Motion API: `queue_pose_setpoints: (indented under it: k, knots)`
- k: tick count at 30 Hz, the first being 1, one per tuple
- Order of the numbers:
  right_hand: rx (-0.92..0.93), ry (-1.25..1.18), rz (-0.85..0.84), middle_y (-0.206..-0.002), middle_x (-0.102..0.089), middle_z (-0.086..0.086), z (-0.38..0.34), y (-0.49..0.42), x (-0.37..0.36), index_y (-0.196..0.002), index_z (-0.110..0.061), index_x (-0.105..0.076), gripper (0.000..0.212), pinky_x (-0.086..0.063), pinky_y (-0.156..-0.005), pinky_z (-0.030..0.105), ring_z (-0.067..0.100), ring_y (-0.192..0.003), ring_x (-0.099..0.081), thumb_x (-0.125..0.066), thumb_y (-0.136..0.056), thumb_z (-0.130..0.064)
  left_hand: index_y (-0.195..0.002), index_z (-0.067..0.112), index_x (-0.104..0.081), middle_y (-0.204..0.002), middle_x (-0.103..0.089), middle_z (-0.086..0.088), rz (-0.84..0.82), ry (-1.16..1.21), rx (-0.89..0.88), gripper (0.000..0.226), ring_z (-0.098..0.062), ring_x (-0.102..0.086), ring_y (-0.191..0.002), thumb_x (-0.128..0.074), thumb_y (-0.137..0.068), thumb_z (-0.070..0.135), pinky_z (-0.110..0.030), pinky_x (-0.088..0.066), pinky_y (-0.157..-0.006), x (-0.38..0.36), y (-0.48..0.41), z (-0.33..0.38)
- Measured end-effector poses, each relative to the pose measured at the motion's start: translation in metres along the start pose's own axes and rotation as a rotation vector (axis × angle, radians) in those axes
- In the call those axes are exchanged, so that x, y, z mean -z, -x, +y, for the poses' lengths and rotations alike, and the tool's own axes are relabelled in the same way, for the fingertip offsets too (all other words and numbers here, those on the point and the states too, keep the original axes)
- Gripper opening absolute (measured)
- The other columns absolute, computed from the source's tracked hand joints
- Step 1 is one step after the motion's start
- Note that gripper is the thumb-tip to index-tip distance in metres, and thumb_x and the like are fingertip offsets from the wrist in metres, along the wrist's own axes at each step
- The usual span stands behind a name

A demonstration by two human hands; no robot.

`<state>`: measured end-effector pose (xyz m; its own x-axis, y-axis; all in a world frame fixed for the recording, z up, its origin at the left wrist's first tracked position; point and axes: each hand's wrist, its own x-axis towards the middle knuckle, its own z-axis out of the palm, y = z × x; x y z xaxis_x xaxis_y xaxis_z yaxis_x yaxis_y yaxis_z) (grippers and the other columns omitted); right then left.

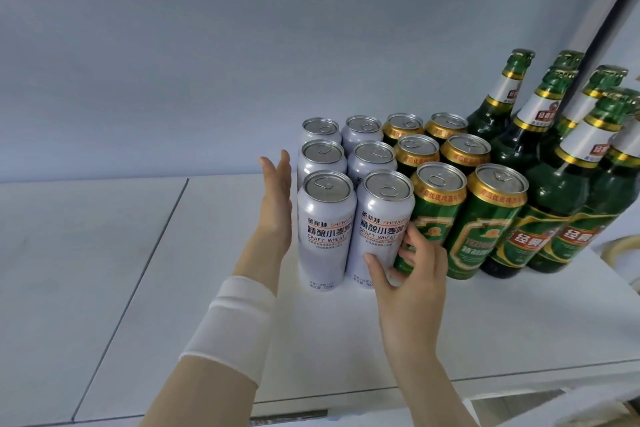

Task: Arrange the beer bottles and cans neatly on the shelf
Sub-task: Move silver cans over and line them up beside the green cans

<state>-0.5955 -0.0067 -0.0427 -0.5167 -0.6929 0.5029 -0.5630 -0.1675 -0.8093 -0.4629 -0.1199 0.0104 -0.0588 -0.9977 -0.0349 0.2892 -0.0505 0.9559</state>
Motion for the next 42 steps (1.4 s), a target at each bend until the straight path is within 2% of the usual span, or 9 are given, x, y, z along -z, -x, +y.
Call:
queue_pose_setpoints:
  k: [7, 12, 17, 21, 26, 31, 34, 36, 42]
  knots:
    - [0.041, 0.000, -0.041, -0.118, -0.046, 0.012, 0.004, -0.002, 0.000, -0.127, -0.010, -0.046, 0.062, -0.058, -0.071, 0.044, 0.028, -0.102, -0.057, -0.075, -0.073, -0.022, -0.121, 0.026, -0.052, -0.115, -0.065, 0.006, -0.041, -0.037, -0.075, 0.061, -0.005, -0.063, -0.104, -0.008, -0.094, 0.056, -0.025, -0.050, -0.094, -0.011, 0.021, 0.000]
    - [0.031, -0.079, -0.205, -0.119, -0.047, 0.004, 0.000, -0.010, 0.030, -0.127, -0.016, -0.049, 0.053, -0.057, -0.076, 0.025, 0.009, -0.100, -0.056, -0.069, -0.079, -0.028, -0.140, 0.027, -0.037, -0.152, -0.030, 0.011, 0.146, -0.211, -0.274, 0.059, -0.003, -0.023, -0.141, -0.011, -0.095, 0.055, -0.033, -0.012, -0.119, -0.015, 0.040, 0.036]
    - [0.051, -0.168, -0.145, -0.113, -0.056, 0.003, 0.013, -0.035, 0.104, -0.112, -0.020, -0.055, 0.032, -0.046, -0.067, 0.004, -0.004, -0.095, -0.058, -0.055, -0.082, -0.033, -0.141, 0.031, -0.033, -0.142, -0.035, 0.022, -0.027, -0.498, -0.629, 0.056, 0.010, -0.028, -0.132, -0.022, -0.089, 0.051, 0.001, -0.021, -0.102, -0.084, 0.083, 0.088]
    - [0.037, -0.190, 0.068, -0.109, -0.057, 0.004, 0.046, -0.075, 0.165, -0.105, -0.023, -0.057, 0.020, -0.046, -0.069, 0.005, -0.008, -0.090, -0.058, -0.054, -0.088, -0.034, -0.142, 0.031, -0.030, -0.149, -0.033, 0.016, -0.218, -0.811, -0.715, 0.053, 0.001, -0.024, -0.138, -0.039, -0.092, 0.047, -0.014, -0.021, -0.106, -0.163, 0.100, 0.082]
    - [-0.090, -0.415, 0.183, -0.123, -0.054, -0.006, 0.092, -0.129, 0.210, -0.114, -0.030, -0.051, 0.029, -0.044, -0.097, 0.025, 0.007, -0.111, -0.055, -0.043, -0.090, -0.043, -0.142, 0.026, -0.028, -0.147, -0.039, 0.010, -0.267, -0.901, -0.639, 0.061, -0.004, -0.033, -0.135, -0.049, -0.088, 0.044, -0.025, -0.030, -0.110, -0.242, 0.084, 0.050]
    - [-0.433, -0.533, -0.149, -0.151, -0.031, -0.004, 0.123, -0.181, 0.204, -0.143, -0.024, -0.026, 0.052, -0.020, -0.114, 0.029, 0.013, -0.138, -0.030, -0.010, -0.098, -0.043, -0.140, 0.024, -0.033, -0.129, -0.055, 0.009, -0.228, -0.805, -0.558, 0.057, -0.005, -0.052, -0.119, -0.049, -0.089, 0.044, -0.021, -0.044, -0.097, -0.276, 0.070, 0.030]
    - [-0.478, -0.618, -0.390, -0.138, -0.045, -0.009, 0.124, -0.194, 0.187, -0.141, -0.023, -0.031, 0.062, -0.043, -0.085, 0.006, -0.001, -0.112, -0.054, 0.002, -0.094, -0.047, -0.138, 0.025, -0.034, -0.116, -0.057, 0.013, -0.183, -0.733, -0.535, 0.048, 0.002, -0.057, -0.106, -0.045, -0.093, 0.037, -0.008, -0.046, -0.084, -0.280, 0.066, 0.023]
    - [-0.493, -0.628, -0.424, -0.113, -0.059, -0.008, 0.128, -0.195, 0.178, -0.127, -0.026, -0.045, 0.061, -0.050, -0.058, 0.007, -0.008, -0.077, -0.064, 0.000, -0.094, -0.049, -0.136, 0.026, -0.035, -0.117, -0.059, 0.008, -0.160, -0.716, -0.536, 0.045, -0.003, -0.059, -0.106, -0.048, -0.093, 0.032, -0.022, -0.049, -0.093, -0.280, 0.062, 0.019]
    - [-0.610, -0.637, -0.385, -0.097, -0.061, -0.002, 0.133, -0.195, 0.174, -0.119, -0.023, -0.053, 0.051, -0.050, -0.049, 0.011, 0.001, -0.071, -0.061, -0.014, -0.096, -0.047, -0.132, 0.025, -0.037, -0.114, -0.059, 0.004, -0.107, -0.732, -0.550, 0.043, -0.009, -0.058, -0.108, -0.051, -0.092, 0.020, -0.036, -0.050, -0.095, -0.286, 0.057, 0.016]
